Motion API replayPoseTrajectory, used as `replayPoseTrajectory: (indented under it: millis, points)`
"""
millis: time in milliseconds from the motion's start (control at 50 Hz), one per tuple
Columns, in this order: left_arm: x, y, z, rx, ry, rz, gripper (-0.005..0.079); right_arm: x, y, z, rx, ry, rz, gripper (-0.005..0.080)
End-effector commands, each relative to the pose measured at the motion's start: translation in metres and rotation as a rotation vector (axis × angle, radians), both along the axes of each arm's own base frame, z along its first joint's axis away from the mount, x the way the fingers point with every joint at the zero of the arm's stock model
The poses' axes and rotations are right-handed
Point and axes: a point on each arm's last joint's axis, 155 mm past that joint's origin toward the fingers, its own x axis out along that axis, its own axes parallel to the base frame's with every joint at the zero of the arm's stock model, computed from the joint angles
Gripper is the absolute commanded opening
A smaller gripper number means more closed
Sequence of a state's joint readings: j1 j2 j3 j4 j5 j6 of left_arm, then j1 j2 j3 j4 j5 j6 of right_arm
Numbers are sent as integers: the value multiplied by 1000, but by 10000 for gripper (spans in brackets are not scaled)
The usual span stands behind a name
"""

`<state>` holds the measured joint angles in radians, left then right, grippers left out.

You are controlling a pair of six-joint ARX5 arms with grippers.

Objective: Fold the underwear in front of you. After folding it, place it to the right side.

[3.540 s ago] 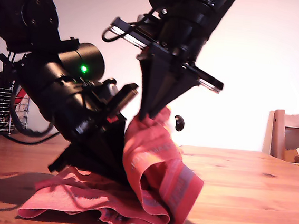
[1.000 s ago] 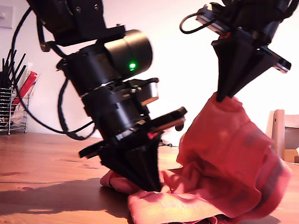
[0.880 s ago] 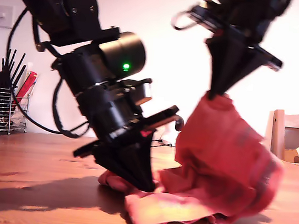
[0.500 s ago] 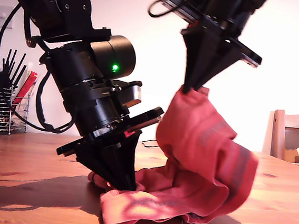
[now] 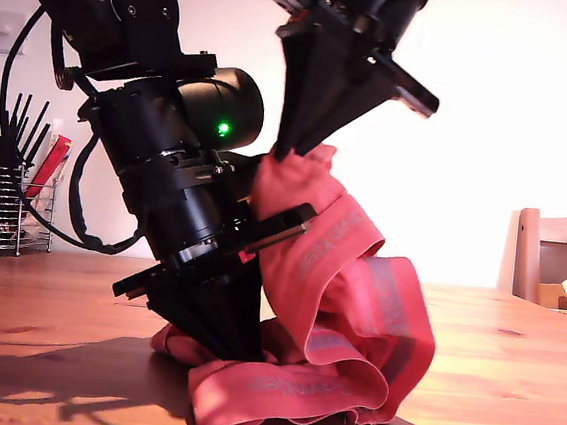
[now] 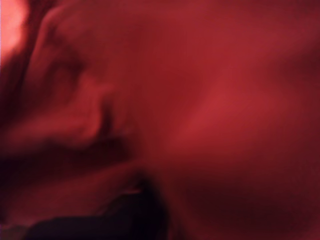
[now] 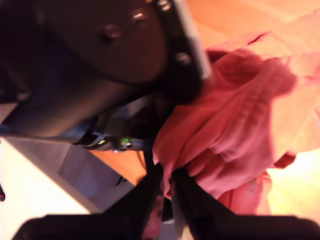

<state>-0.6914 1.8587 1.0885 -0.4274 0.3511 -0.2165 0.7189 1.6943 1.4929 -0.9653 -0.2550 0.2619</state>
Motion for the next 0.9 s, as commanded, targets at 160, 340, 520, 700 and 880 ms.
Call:
replayPoseTrajectory:
  millis: [160,340,520,700,880]
  points:
    - [1,0,33,-59,-34,-28,-21,1,6,-8,-7,12,8,-13]
    - [-3,3,44,-63,-50,-57,-21,3,6,-8,-7,5,11,-13]
    - [-16,15,41,-22,-15,-98,-21,3,6,-8,-7,4,13,-13]
    - [-15,35,45,24,-19,-97,-21,3,6,-8,-8,0,21,-12]
    - [-12,57,66,24,-32,-55,-21,2,6,-14,-19,11,28,-13]
